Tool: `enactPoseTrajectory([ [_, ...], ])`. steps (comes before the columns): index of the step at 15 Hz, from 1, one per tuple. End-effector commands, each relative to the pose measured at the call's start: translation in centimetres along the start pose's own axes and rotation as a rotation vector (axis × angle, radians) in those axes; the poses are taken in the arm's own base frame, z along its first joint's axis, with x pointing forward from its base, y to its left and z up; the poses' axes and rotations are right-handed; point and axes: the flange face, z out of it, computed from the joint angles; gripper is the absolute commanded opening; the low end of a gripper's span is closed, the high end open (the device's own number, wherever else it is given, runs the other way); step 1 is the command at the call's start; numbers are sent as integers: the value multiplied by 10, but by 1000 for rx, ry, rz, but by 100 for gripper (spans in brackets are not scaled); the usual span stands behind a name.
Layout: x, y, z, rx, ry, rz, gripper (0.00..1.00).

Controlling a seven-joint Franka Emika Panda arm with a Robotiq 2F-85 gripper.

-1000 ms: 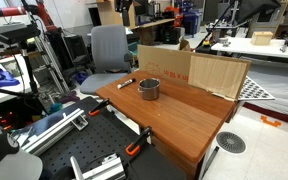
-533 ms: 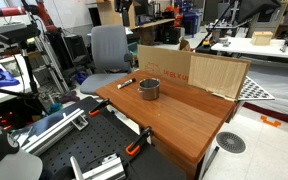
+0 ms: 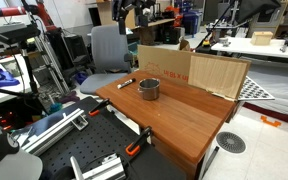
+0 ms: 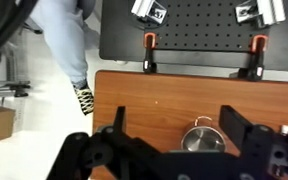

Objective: Put the black marker in the pot

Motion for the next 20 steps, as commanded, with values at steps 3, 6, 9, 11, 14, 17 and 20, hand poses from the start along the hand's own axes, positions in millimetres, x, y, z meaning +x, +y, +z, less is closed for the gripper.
enactPoseTrajectory([
  [3, 19, -15, 17, 31, 20, 13, 100],
  [6, 35, -30, 28, 31, 30, 8, 100],
  [9, 53, -51, 41, 55, 37, -1, 100],
  [11, 65, -68, 49, 63, 43, -22, 100],
  [14, 81, -94, 60, 81, 57, -26, 100],
  [17, 97, -123, 72, 94, 87, -13, 100],
  [20, 110, -151, 87, 102, 122, -14, 100],
])
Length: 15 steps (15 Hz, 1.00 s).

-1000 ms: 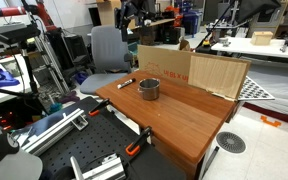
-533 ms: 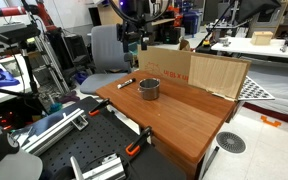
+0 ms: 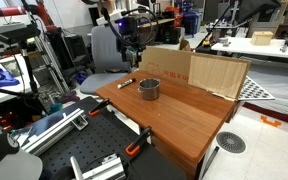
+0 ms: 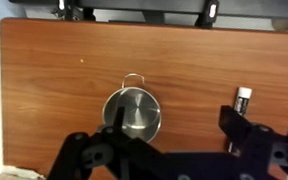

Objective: Put the black marker in the pot

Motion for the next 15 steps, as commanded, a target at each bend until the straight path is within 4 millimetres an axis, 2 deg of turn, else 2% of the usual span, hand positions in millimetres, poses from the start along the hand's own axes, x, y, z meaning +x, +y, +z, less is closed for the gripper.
enactPoseTrajectory([
  [1, 18, -24, 17, 27, 28, 14, 100],
  [8, 41, -80, 63, 51, 49, -60, 100],
  [15, 60, -101, 91, 69, 97, -61, 100],
])
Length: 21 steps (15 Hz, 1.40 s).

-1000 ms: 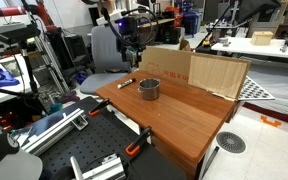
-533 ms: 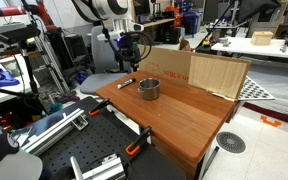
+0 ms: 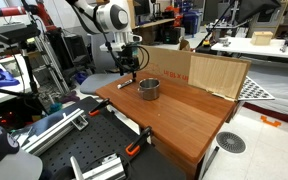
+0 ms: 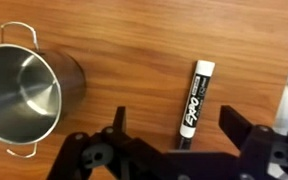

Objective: Put the black marker in the pot

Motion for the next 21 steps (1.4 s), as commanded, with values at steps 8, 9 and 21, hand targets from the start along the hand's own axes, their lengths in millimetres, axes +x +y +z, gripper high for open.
enactPoseTrajectory([
  [8, 21, -28, 35, -29, 18, -7, 100],
  [9, 22, -31, 38, -31, 16, -10, 100],
  [21, 34, -35, 53, -35, 34, 22, 43],
])
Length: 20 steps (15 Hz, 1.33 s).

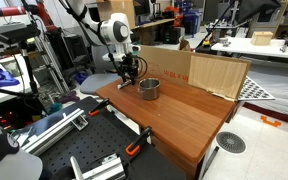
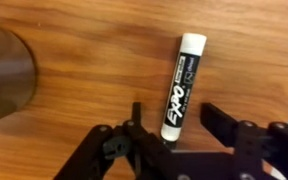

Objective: Put the black marker in the pot

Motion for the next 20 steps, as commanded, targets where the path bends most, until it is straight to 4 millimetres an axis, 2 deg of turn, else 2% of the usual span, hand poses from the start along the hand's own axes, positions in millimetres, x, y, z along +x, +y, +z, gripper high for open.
enactPoseTrajectory([
  [1, 7, -1, 6, -14, 17, 12, 36],
  [6, 8, 9, 4, -26, 19, 24, 1],
  [8, 7, 8, 3, -25, 16, 22, 6],
  [15, 3, 5, -12, -41, 16, 27, 6],
  [20, -1, 9, -42, -37, 60, 38, 6],
])
